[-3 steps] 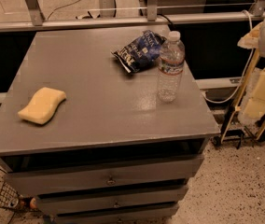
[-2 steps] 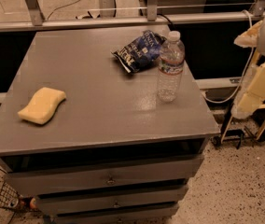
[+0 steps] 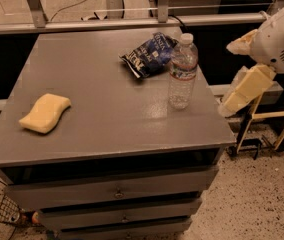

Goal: Move water bottle near sponge

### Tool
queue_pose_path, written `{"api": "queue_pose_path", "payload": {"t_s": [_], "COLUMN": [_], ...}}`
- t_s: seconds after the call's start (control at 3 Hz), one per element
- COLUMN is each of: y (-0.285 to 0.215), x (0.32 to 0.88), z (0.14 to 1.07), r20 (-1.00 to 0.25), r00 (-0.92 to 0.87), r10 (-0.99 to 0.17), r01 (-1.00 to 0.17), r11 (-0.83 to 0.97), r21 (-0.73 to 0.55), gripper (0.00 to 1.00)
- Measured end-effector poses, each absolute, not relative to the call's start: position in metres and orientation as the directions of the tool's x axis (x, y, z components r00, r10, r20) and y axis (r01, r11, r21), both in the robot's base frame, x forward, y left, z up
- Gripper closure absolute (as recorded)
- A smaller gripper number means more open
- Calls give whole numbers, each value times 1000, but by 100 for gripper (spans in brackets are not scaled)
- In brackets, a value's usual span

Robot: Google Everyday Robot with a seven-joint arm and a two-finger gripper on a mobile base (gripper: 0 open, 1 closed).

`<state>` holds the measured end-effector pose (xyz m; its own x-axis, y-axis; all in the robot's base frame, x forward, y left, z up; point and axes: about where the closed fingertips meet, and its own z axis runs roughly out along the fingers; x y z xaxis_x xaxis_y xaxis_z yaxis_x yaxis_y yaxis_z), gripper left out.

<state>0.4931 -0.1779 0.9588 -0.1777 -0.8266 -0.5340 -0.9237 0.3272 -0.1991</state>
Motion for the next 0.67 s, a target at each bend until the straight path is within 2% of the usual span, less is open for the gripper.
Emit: {"api": "queue_pose_path", "payload": {"t_s": [0.67], "y": [-167], "x": [527], "z": [932], "r20": [-670], "r00": [-174], "r10": [-722], "r01": [-901], "r11": [391], "r21": [-187], "gripper": [0]}}
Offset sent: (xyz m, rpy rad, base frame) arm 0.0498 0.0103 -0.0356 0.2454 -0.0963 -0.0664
